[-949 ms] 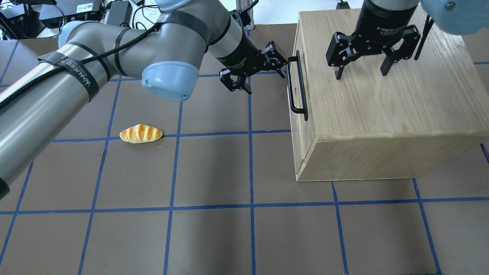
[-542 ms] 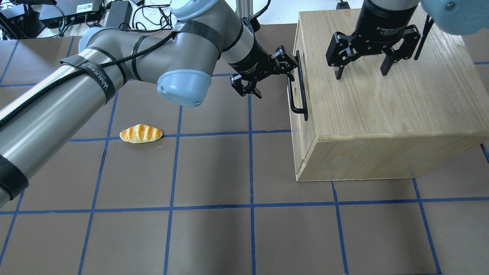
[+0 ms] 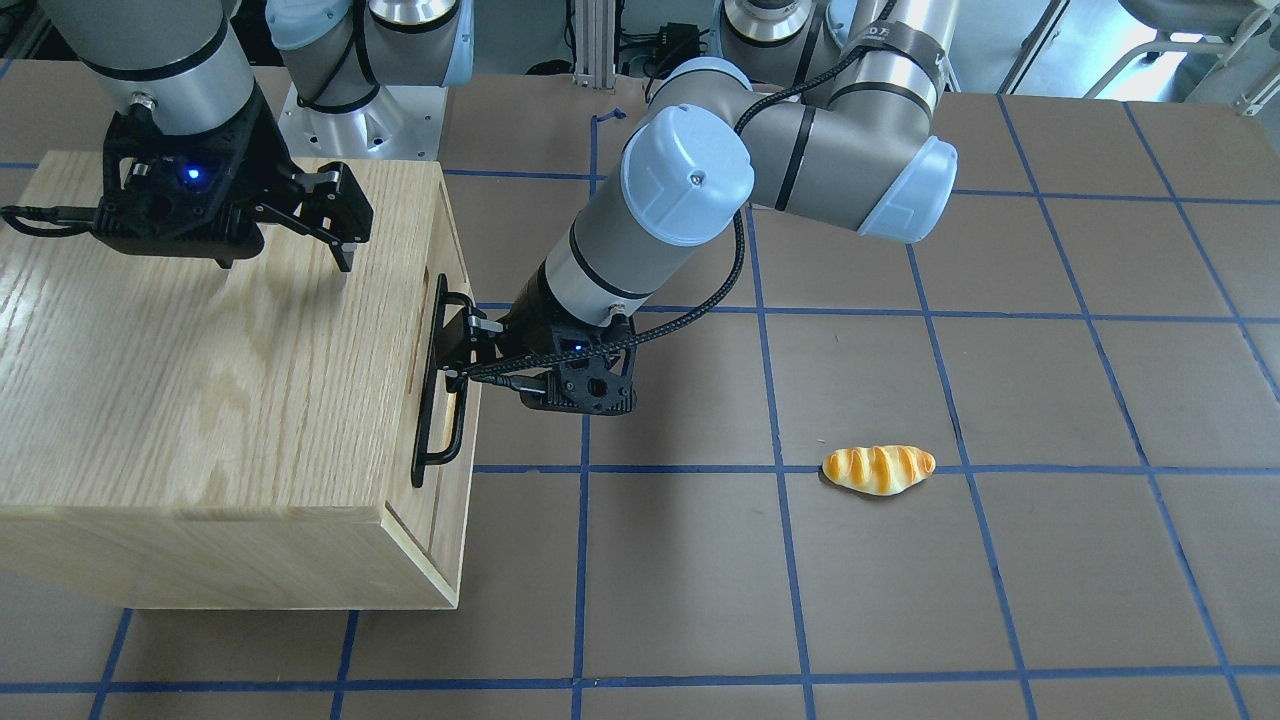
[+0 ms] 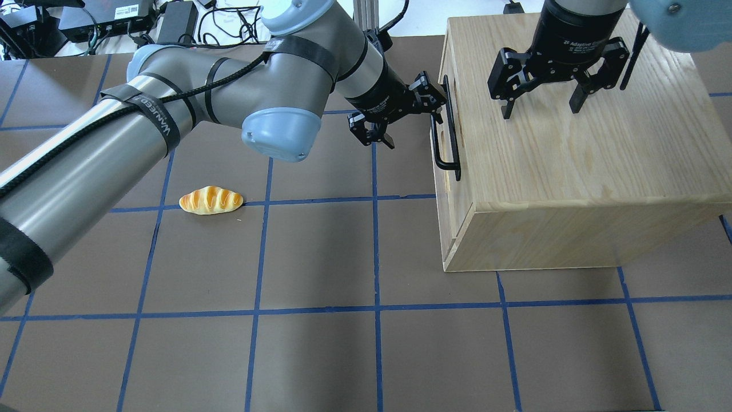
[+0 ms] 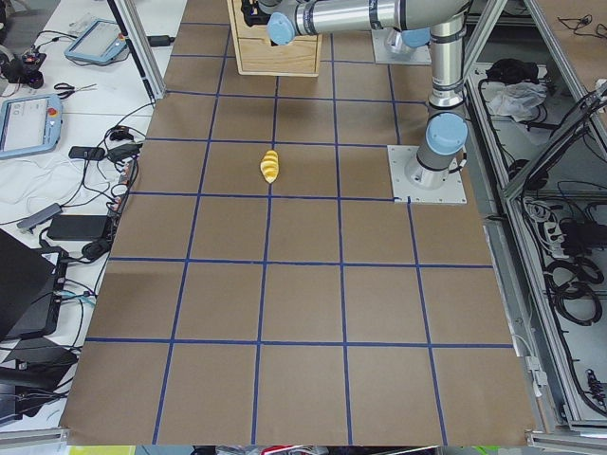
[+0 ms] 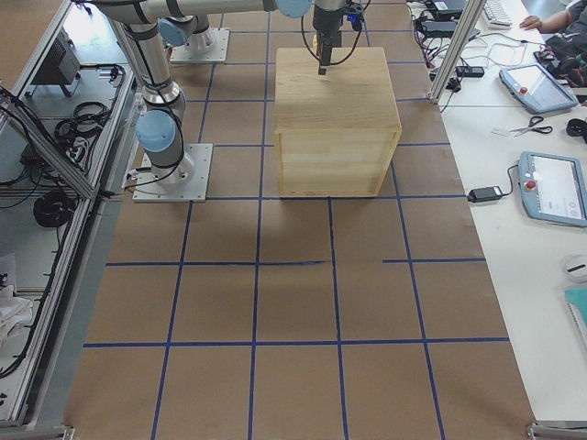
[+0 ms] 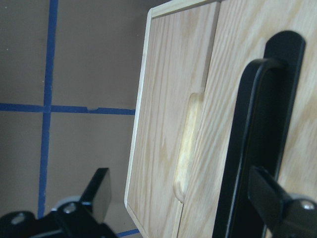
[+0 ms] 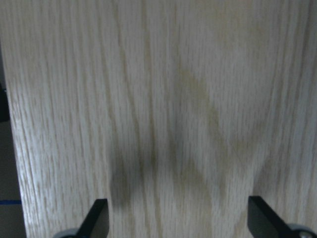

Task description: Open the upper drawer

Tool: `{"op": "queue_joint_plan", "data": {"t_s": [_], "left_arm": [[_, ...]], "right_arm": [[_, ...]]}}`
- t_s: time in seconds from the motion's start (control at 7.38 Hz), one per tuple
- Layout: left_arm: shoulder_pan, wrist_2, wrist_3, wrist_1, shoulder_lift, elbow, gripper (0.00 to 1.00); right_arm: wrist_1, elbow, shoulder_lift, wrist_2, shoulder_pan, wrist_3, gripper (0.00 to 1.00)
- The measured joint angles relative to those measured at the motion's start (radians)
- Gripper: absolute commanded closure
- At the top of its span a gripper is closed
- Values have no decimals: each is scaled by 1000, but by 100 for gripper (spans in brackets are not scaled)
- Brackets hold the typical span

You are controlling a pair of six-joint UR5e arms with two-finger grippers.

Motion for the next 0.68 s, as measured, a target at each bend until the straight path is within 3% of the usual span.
{"op": "queue_joint_plan", "data": {"t_s": [0.68], "left_arm": [[0, 59, 89, -8, 8, -7, 0]], "right_arm": [[0, 0, 0, 0, 0, 0, 0]]}}
